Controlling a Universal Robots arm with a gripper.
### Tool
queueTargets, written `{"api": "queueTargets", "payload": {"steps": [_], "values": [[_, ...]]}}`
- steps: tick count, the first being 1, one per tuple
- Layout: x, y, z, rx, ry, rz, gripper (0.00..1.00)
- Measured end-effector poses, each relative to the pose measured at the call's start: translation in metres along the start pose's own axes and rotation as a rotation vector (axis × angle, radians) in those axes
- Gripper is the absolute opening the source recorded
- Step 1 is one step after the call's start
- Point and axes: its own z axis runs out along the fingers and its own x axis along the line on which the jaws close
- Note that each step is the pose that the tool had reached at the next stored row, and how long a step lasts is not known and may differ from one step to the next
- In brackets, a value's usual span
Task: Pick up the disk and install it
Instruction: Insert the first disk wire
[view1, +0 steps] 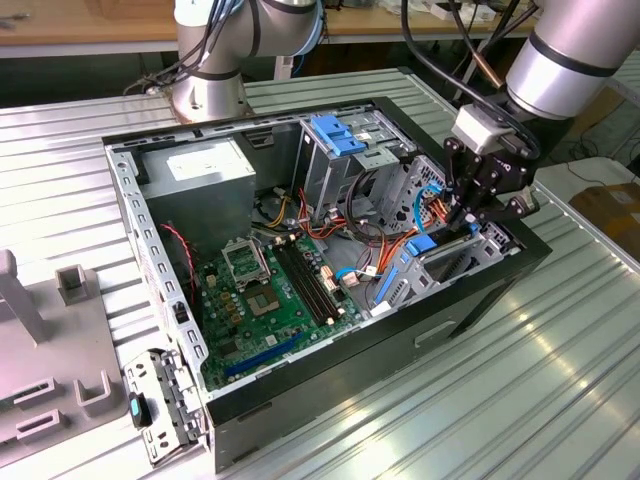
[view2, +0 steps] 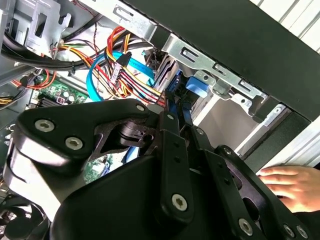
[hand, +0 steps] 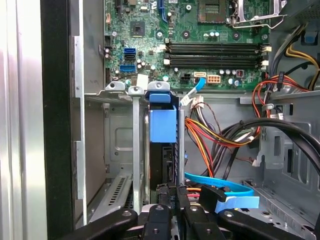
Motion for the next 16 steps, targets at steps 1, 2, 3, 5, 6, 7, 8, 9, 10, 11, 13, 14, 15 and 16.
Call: {"api": "queueTargets", "payload": {"steps": [1, 2, 3, 5, 6, 7, 8, 9, 10, 11, 13, 14, 15, 16], "values": [[0.0000, 0.0000, 0.0001, 0.0000, -0.0001, 0.000, 0.17], [0.0000, 0.0000, 0.0002, 0.0000, -0.0003, 0.000, 0.17], [0.0000, 0.0000, 0.0004, 0.0001, -0.0006, 0.001, 0.17], [0.0000, 0.0000, 0.0003, 0.0002, -0.0046, 0.002, 0.25], [0.0000, 0.0000, -0.0004, 0.0001, -0.0051, 0.002, 0.25], [0.0000, -0.0001, -0.0017, 0.0001, -0.0055, 0.002, 0.25], [-0.0001, -0.0004, -0.0048, 0.0001, -0.0064, 0.002, 0.25], [-0.0001, -0.0008, -0.0072, 0.0001, -0.0072, 0.002, 0.25], [-0.0001, -0.0009, -0.0080, 0.0001, -0.0075, 0.003, 0.25], [-0.0001, -0.0009, -0.0081, 0.0001, -0.0076, 0.002, 0.25], [-0.0001, -0.0009, -0.0085, 0.0001, -0.0073, 0.002, 0.25], [-0.0001, -0.0009, -0.0086, 0.0001, -0.0073, 0.002, 0.16], [-0.0001, -0.0009, -0.0086, 0.0001, -0.0073, 0.002, 0.16], [-0.0002, -0.0009, -0.0087, 0.0001, -0.0074, 0.002, 0.11]]}}
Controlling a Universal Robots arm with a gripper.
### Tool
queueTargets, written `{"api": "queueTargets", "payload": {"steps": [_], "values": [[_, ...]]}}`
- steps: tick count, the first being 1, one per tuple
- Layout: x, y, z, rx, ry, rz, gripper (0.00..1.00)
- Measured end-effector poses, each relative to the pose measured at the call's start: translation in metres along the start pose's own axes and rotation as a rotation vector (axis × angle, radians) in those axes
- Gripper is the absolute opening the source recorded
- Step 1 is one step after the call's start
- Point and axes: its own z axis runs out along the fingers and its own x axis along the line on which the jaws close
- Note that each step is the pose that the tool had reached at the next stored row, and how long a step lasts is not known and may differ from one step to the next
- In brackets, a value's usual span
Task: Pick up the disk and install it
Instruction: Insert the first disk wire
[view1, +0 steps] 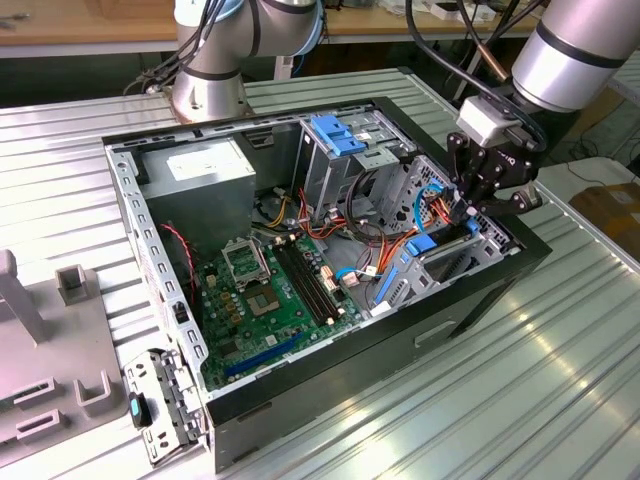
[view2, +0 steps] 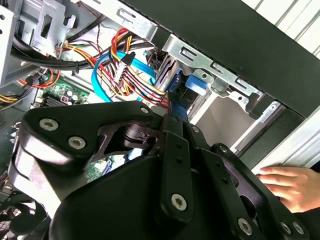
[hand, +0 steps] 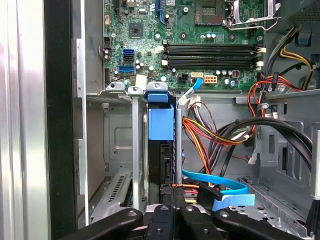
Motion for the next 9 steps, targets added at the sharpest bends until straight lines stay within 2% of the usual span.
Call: {"api": "queueTargets", "payload": {"steps": [9], "values": [[0.0000, 0.0000, -0.0005, 0.0000, 0.0001, 0.000, 0.11]]}}
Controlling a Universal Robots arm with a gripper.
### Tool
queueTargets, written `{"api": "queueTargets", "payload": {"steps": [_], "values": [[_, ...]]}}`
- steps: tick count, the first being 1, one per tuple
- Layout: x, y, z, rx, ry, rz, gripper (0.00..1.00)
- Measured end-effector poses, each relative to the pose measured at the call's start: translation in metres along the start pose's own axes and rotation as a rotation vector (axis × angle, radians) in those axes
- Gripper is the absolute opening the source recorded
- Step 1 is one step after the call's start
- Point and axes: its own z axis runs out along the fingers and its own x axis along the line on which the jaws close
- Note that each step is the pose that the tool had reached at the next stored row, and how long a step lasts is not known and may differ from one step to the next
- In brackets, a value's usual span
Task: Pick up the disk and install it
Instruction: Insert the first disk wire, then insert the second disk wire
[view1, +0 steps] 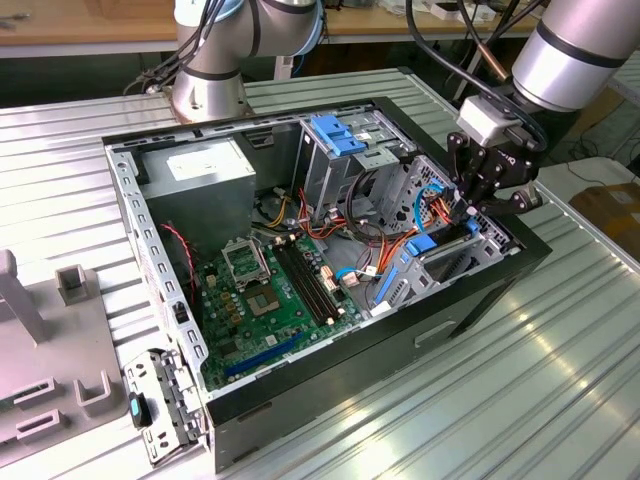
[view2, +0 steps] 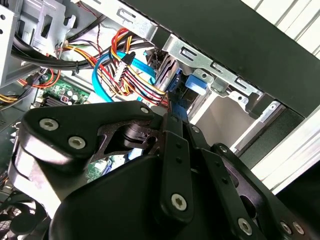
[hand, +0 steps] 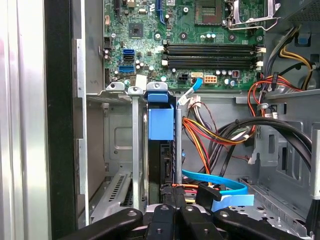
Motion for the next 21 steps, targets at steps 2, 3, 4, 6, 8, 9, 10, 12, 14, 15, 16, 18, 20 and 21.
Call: {"api": "queueTargets", "payload": {"steps": [2, 3, 4, 6, 8, 9, 10, 12, 14, 15, 16, 18, 20, 21], "values": [[0.0000, 0.0000, -0.0001, 0.0000, 0.0000, 0.000, 0.11], [0.0000, 0.0000, -0.0002, 0.0000, 0.0000, 0.000, 0.11], [0.0000, 0.0000, -0.0002, 0.0000, 0.0000, 0.000, 0.11], [0.0000, 0.0000, -0.0003, 0.0000, 0.0000, 0.000, 0.11], [0.0000, 0.0000, -0.0005, 0.0000, 0.0001, 0.000, 0.11], [0.0000, 0.0000, -0.0007, 0.0000, 0.0002, 0.000, 0.11], [0.0000, 0.0000, -0.0011, 0.0000, 0.0002, 0.000, 0.11], [-0.0002, -0.0004, -0.0099, -0.0016, 0.0000, 0.000, 0.11], [-0.0005, -0.0007, -0.0198, -0.0016, 0.0001, 0.000, 0.11], [-0.0006, -0.0008, -0.0240, -0.0016, 0.0000, 0.000, 0.11], [-0.0006, -0.0009, -0.0260, -0.0019, 0.0001, 0.000, 0.11], [-0.0014, -0.0011, -0.0322, -0.0076, 0.0000, 0.000, 0.11], [-0.0025, -0.0013, -0.0381, -0.0077, 0.0001, 0.000, 0.11], [-0.0029, -0.0013, -0.0398, -0.0077, -0.0001, 0.000, 0.11]]}}
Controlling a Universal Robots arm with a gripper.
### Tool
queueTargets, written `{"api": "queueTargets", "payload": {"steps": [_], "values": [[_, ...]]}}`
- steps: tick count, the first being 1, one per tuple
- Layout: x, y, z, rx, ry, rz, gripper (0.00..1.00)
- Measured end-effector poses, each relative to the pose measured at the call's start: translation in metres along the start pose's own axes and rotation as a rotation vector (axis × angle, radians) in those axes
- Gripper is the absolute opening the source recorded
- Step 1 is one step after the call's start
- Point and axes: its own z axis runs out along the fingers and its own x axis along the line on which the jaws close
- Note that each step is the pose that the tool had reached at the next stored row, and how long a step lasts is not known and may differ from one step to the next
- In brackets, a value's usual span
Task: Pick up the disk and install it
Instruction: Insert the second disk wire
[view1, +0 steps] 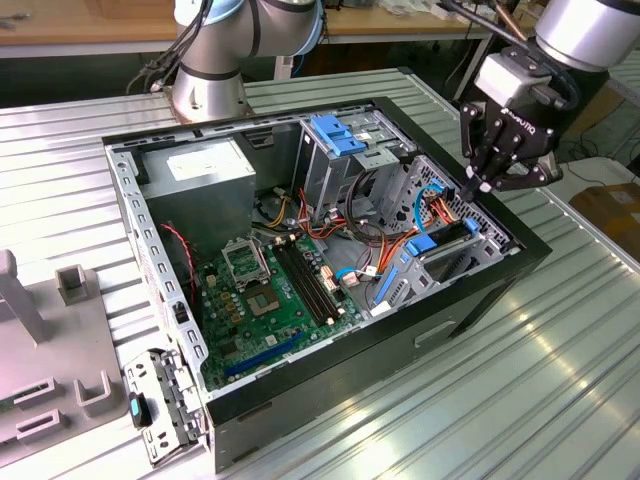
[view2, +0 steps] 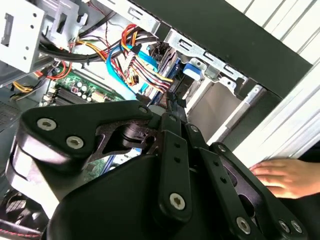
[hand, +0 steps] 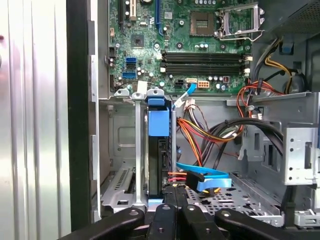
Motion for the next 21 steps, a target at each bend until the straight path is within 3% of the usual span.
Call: {"api": "queueTargets", "payload": {"steps": [3, 6, 10, 16, 18, 20, 21], "values": [[-0.0027, 0.0005, -0.0014, -0.0005, 0.0002, 0.000, 0.11], [-0.0129, 0.0018, -0.0013, -0.0024, 0.0002, 0.000, 0.11], [-0.0193, 0.0070, 0.0001, -0.0047, 0.0002, 0.000, 0.11], [-0.0207, 0.0070, 0.0011, -0.0053, 0.0010, 0.000, 0.11], [-0.0207, 0.0070, 0.0012, -0.0053, 0.0024, 0.000, 0.17], [-0.0217, 0.0070, 0.0024, -0.0053, 0.0036, 0.000, 0.30], [-0.0226, 0.0071, 0.0040, -0.0053, 0.0040, 0.000, 0.30]]}}
